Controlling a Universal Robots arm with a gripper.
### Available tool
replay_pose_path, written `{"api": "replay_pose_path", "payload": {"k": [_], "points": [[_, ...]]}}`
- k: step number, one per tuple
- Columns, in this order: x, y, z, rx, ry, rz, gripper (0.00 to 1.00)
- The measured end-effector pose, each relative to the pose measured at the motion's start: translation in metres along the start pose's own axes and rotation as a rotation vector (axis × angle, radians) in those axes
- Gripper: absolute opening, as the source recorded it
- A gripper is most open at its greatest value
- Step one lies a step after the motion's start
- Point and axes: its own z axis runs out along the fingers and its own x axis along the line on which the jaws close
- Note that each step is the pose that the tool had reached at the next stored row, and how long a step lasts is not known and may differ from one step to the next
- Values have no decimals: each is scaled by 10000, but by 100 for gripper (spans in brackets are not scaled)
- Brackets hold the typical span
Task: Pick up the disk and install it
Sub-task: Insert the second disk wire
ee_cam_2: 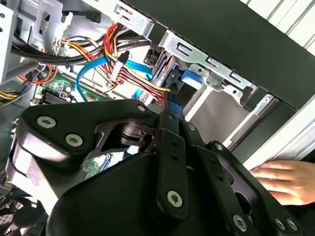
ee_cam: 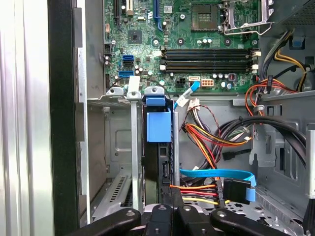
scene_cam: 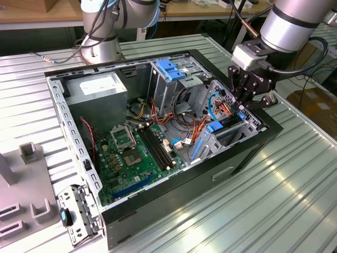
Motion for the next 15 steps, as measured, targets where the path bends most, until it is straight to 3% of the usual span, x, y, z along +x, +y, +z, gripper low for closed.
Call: {"api": "replay_pose_path", "payload": {"k": [4,7,11,15], "points": [[1,43,-9,0,1,-1,11],[0,41,-149,-3,-39,2,11],[0,38,-231,-22,-91,3,11],[0,55,-263,-23,-121,2,11]]}}
